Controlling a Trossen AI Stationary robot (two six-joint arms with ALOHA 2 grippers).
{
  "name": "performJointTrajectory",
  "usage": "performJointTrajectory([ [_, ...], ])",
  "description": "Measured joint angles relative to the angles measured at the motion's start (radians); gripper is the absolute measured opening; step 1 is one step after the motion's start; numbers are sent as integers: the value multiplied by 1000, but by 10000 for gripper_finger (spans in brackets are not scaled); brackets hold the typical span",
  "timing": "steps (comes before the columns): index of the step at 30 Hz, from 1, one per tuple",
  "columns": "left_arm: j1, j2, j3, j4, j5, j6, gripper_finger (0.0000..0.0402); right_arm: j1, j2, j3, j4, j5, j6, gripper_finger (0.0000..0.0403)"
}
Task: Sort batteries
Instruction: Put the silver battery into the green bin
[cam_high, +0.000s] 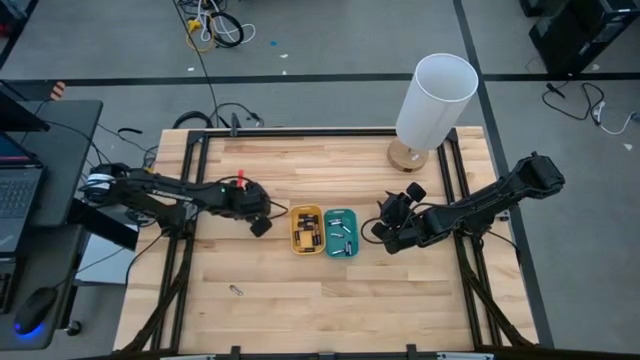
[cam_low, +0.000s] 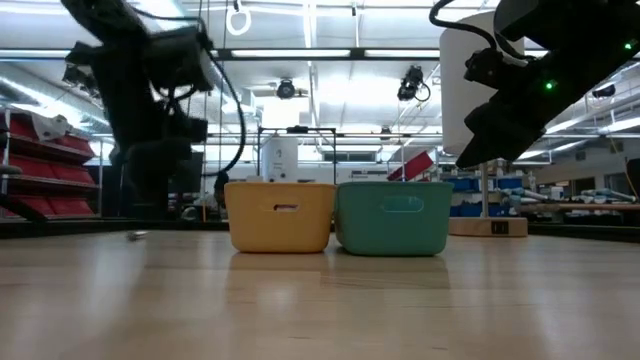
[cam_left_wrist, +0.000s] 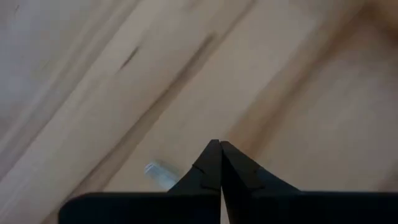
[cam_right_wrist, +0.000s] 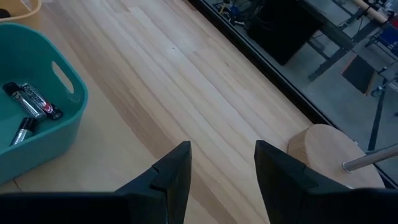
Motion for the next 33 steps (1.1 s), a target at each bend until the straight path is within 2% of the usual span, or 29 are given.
performJointTrajectory([
  [5,-15,-1,133,7,6,40,11,0,0,0,-2,0,0,163],
  [9,-21,-2,243,-48,-9,51,11,0,0,0,-3,0,0,163],
  [12,-20,-2,281,-88,-15,21,16,0,0,0,-3,0,0,163],
  [15,-21,-2,277,-141,-15,-45,33,0,0,0,-3,-14,0,163],
  [20,-41,-2,187,-155,-1,-149,87,9,0,0,-15,-18,11,163],
  [25,-86,-2,110,-161,90,-176,144,16,0,0,-14,-19,11,163],
  [30,-134,-2,80,-211,115,-112,164,15,0,0,-13,-19,11,163],
  [33,-137,0,79,-263,115,-152,169,14,0,0,-11,-19,12,163],
])
